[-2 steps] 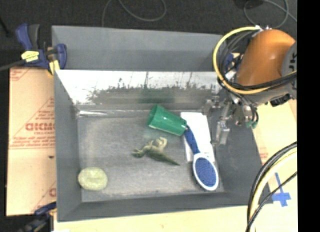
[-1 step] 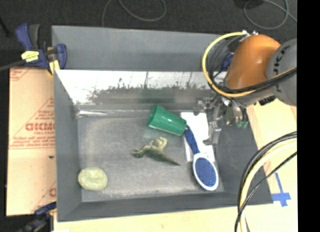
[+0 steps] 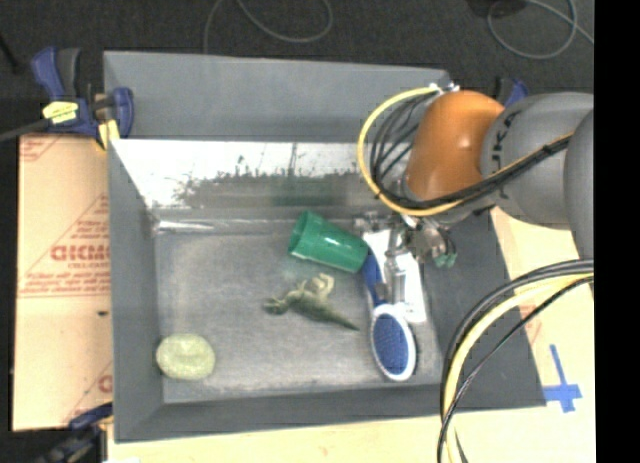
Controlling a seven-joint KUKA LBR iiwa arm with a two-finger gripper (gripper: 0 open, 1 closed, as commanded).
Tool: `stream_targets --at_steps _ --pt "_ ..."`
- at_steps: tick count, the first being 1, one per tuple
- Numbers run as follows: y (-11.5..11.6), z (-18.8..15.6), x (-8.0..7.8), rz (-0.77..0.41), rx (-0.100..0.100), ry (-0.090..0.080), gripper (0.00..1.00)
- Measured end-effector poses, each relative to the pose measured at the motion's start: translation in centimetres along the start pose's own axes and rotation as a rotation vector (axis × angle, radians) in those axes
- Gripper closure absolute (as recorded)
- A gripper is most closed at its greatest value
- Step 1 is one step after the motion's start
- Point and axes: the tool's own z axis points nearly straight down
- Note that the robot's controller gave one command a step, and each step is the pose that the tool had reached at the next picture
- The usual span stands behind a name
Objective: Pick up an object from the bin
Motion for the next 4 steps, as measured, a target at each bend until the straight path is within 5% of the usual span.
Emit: stream_targets --at_steps 1,2,4 --pt "3.1 0.4 0.6 0.115 0.002 -0.023 0.00" --pt "4.1 -0.5 0.3 0.098 0.002 -0.015 0.00" --pt "4.5 0.1 -2.5 -0.251 -0.003 0.009 0.00"
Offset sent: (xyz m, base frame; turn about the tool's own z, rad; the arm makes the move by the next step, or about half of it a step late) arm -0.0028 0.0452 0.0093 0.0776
